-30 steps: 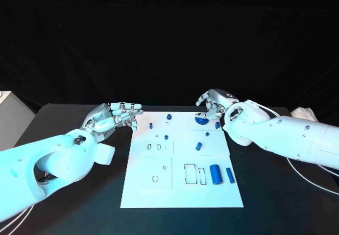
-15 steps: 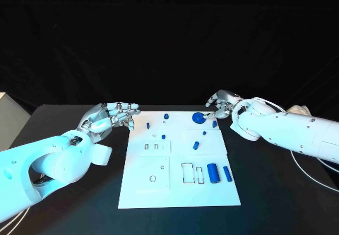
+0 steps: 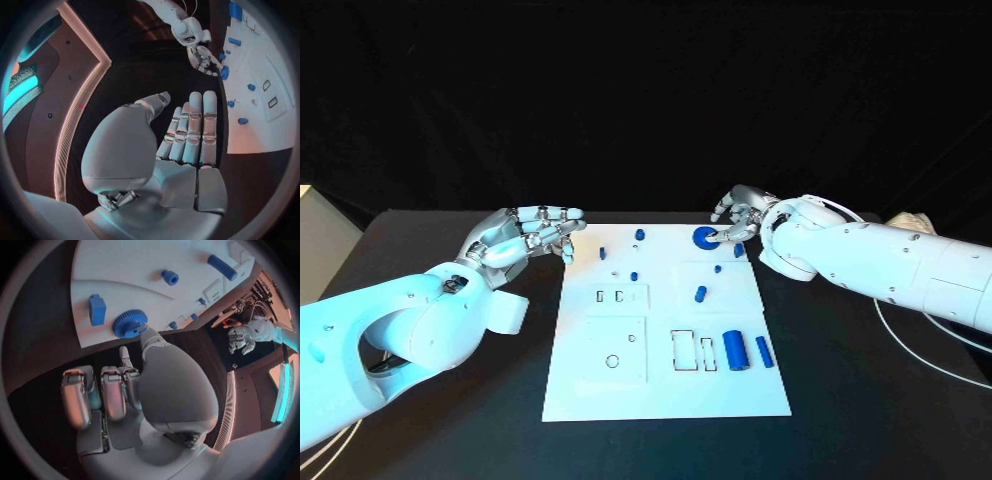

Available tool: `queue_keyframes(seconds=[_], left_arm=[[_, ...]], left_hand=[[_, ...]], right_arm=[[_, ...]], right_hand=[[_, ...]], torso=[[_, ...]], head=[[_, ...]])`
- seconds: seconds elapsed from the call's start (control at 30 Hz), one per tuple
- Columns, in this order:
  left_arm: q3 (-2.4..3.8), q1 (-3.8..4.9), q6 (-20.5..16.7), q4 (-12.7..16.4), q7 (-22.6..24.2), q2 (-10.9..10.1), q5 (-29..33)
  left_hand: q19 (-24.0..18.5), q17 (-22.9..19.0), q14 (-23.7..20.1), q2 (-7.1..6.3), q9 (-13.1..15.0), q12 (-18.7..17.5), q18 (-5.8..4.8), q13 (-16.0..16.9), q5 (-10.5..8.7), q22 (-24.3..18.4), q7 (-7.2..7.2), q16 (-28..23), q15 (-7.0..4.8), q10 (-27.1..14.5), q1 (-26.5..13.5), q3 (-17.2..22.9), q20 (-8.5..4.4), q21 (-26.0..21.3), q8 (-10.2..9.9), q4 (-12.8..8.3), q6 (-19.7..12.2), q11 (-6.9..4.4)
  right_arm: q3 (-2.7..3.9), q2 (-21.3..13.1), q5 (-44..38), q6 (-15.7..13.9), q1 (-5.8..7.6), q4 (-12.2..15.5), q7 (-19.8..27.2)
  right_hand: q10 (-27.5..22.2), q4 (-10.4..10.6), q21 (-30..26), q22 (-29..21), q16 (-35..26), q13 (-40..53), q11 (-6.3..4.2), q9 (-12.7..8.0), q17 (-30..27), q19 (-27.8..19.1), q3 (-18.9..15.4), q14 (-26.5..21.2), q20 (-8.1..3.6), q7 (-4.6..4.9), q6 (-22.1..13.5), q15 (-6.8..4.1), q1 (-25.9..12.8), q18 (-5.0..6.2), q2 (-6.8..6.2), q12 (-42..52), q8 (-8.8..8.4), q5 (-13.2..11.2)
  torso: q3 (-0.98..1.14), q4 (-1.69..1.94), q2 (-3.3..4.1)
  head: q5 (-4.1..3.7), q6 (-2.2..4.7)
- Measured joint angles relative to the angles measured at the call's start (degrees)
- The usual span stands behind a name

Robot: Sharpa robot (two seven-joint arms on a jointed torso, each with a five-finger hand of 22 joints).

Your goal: Assemble the parts on the task board

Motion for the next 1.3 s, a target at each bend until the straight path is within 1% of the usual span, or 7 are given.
queue_keyframes(seconds=[0.17,0.27,0.4,0.8,1.0,1.17,1.3], left_arm=[[0.00,0.00,0.00,-0.12,-0.02,0.03,-0.02],[0.00,0.00,0.00,-0.15,-0.03,0.04,-0.03],[0.00,0.00,0.00,-0.19,-0.04,0.05,-0.04],[0.00,0.00,0.00,-0.36,-0.06,0.08,-0.06],[0.00,0.00,0.00,-0.45,-0.07,0.12,-0.07],[0.00,0.00,0.00,-0.54,-0.07,0.12,-0.07],[0.00,0.00,0.00,-0.58,-0.09,0.14,-0.08]], left_hand=[[-0.21,0.06,-0.21,0.00,0.09,0.00,0.00,0.05,0.00,0.07,0.00,0.00,-0.21,0.00,0.00,0.00,-0.21,0.34,0.00,0.00,0.00,0.00],[-0.21,0.06,-0.21,0.00,0.08,0.00,0.00,0.05,0.00,0.07,0.00,0.00,-0.21,0.00,0.00,0.00,-0.21,0.34,0.00,0.00,0.00,0.00],[-0.21,0.06,-0.21,0.00,0.08,0.00,0.00,0.05,0.00,0.07,0.00,0.22,-0.21,0.00,0.00,0.00,-0.21,0.34,0.00,0.00,0.00,0.00],[-0.21,0.05,-0.21,0.00,0.07,0.00,0.00,0.04,0.00,0.06,0.00,0.22,-0.20,0.00,0.00,0.00,-0.21,0.34,0.00,0.00,0.00,0.00],[-0.21,0.05,-0.21,0.00,0.07,0.00,0.00,0.04,0.00,0.06,0.00,0.22,-0.20,0.00,0.00,0.00,-0.21,0.34,0.00,0.00,0.00,0.00],[-0.21,0.05,-0.21,0.00,0.07,0.00,-0.01,0.04,0.00,0.06,0.00,0.22,-0.21,0.00,0.00,0.00,-0.21,0.34,0.00,0.00,0.00,0.00],[-0.21,0.05,-0.21,0.00,0.07,0.00,0.00,0.04,0.00,0.05,0.00,0.22,-0.20,0.00,0.00,0.00,-0.21,0.34,0.00,0.00,0.00,0.00]], right_arm=[[0.00,0.88,0.82,0.46,-0.08,-0.59,0.00],[-0.01,1.21,1.18,0.71,-0.19,-0.85,0.00],[-0.03,1.46,1.40,1.08,-0.36,-1.12,0.00],[-0.04,1.76,1.34,1.97,-0.57,-1.38,-0.37],[0.01,1.87,0.98,2.12,-0.61,-1.47,-0.47],[0.04,1.86,0.19,2.08,-0.67,-1.42,-0.48],[0.04,1.73,-0.93,1.95,-0.74,-1.05,-0.48]], right_hand=[[0.00,0.38,0.00,0.00,0.00,0.00,0.00,0.17,0.00,0.00,0.38,0.00,0.00,-0.23,0.66,0.00,0.39,0.00,0.39,0.00,0.40,0.66],[0.00,0.55,0.00,-0.01,-0.01,0.00,0.00,0.26,0.00,0.00,0.56,0.00,0.00,-0.31,1.16,0.00,0.63,0.00,0.15,0.00,0.41,0.66],[0.00,0.74,0.00,-0.01,-0.01,-0.01,0.00,0.37,-0.01,0.00,1.45,0.00,0.00,-0.71,2.17,0.00,1.31,0.00,0.71,-0.01,1.07,0.88],[0.00,0.50,-0.01,-0.02,-0.01,-0.01,-0.01,0.37,-0.01,0.00,2.16,0.00,0.00,-0.73,2.60,0.00,1.89,0.00,0.69,-0.01,1.16,0.88],[-0.18,0.43,-0.01,-0.02,-0.01,-0.01,-0.19,0.42,-0.02,0.00,2.54,0.00,0.00,-0.91,2.76,0.00,2.18,0.00,0.39,-0.01,1.16,0.88],[-0.19,-0.04,-0.01,-0.03,-0.01,-0.02,-0.19,0.23,-0.02,0.00,3.50,0.00,-0.01,-0.92,2.78,0.00,3.48,0.00,-0.44,-0.01,1.16,0.88],[-0.19,-0.46,-0.01,0.01,-0.01,-0.02,-0.19,-0.15,-0.02,0.00,5.43,0.00,0.00,-0.78,2.91,0.00,4.65,0.01,-1.10,-0.01,0.82,3.01]], torso=[[-0.04,0.03,-0.06],[-0.04,-0.04,-0.06],[-0.04,-0.13,-0.07],[0.00,-0.15,-0.07],[0.07,-0.15,-0.07],[0.07,-0.16,-0.05],[0.08,-0.16,-0.04]], head=[[0.21,-0.43],[0.30,-0.49],[0.40,-0.58],[0.51,-0.70],[0.54,-0.75],[0.59,-0.83],[0.59,-0.85]])
